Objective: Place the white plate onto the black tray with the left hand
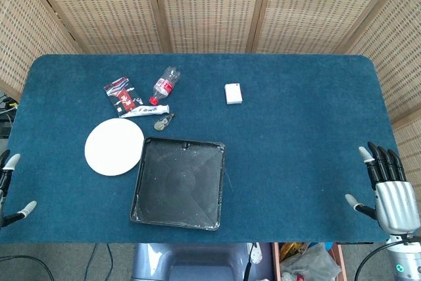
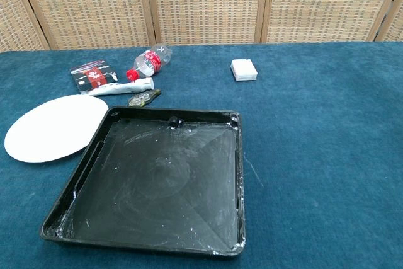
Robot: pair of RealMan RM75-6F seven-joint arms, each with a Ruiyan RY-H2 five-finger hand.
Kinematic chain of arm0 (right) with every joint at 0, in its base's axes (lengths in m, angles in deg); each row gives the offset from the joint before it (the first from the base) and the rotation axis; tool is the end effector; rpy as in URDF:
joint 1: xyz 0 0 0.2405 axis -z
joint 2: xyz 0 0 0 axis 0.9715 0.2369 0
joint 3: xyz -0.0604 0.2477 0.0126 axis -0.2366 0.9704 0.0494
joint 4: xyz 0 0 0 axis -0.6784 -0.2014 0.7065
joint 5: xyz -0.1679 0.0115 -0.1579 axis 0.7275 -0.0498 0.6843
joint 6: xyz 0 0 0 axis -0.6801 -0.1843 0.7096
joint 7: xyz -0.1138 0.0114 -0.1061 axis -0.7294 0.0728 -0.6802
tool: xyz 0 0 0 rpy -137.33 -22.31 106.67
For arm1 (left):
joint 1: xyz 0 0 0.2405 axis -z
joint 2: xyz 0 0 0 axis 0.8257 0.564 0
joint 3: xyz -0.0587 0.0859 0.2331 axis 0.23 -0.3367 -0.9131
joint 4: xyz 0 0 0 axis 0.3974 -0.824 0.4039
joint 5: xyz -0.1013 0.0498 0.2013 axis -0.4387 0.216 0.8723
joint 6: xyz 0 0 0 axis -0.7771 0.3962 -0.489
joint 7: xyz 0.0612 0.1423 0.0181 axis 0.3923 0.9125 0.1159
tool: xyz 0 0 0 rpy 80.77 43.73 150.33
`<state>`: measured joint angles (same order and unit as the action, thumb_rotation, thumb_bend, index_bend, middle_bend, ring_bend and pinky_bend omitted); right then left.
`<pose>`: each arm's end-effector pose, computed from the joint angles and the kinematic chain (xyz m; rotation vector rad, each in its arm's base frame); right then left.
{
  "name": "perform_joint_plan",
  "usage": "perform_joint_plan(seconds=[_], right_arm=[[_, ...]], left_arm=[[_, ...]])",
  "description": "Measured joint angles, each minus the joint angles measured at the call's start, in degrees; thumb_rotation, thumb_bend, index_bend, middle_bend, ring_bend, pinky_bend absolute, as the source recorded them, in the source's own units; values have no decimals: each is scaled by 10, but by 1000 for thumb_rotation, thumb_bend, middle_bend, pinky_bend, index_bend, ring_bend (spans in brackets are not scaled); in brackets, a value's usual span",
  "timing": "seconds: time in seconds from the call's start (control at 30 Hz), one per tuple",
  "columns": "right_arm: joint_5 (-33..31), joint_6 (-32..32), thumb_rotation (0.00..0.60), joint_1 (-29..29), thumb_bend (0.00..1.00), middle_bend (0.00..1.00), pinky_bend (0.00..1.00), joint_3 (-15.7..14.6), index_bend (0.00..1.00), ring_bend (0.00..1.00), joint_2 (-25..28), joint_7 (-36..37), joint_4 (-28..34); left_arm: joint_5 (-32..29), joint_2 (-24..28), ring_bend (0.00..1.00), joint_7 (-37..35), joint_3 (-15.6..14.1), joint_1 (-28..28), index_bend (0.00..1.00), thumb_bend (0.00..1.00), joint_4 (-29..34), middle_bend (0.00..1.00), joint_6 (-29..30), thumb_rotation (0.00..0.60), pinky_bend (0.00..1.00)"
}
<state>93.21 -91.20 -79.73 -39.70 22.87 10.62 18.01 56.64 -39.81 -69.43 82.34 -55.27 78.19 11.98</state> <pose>-0.2774 -0.1926 0.1509 1.3615 -0.7319 1.0407 -0.3154 0.1583 0.1539 -1.3664 -0.7488 -0.8755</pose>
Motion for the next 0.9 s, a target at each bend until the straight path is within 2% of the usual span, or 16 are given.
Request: perform_joint_plan(seconds=[0.27, 0.37, 0.5, 0.53, 0.7, 0.77, 0.9], right_arm=[[-4, 4, 600, -2, 0, 0, 0, 1, 0, 0, 2, 9, 1], [-7, 7, 600, -3, 0, 0, 0, 2, 0, 0, 2, 12, 1], [-13, 16, 600, -6, 0, 0, 0, 3, 0, 0, 2, 12, 0], [-14, 17, 600, -7, 0, 0, 0, 3, 0, 0, 2, 11, 0], [-20, 22, 600, -9, 0, 0, 0, 5, 0, 0, 3, 14, 0], [-23, 23, 600, -9, 0, 0, 0, 5, 0, 0, 3, 17, 0], [-24, 26, 600, -10, 0, 0, 0, 4, 0, 0, 1, 15, 0]], left_arm=[[1, -12, 0, -3, 3, 0, 0, 0, -13, 0, -6, 600, 0], [-3, -21, 0, -5, 5, 14, 0, 0, -26, 0, -34, 600, 0], [-4, -53, 0, -45, 9, 49, 0, 13, -81, 0, -93, 600, 0], [-3, -62, 0, -56, 9, 57, 0, 42, -96, 0, -104, 600, 0], [7, -123, 0, -115, 11, 106, 0, 451, -199, 0, -164, 600, 0], [8, -147, 0, -129, 12, 125, 0, 489, -233, 0, -191, 600, 0], [4, -206, 0, -142, 16, 159, 0, 492, -300, 0, -231, 600, 0]])
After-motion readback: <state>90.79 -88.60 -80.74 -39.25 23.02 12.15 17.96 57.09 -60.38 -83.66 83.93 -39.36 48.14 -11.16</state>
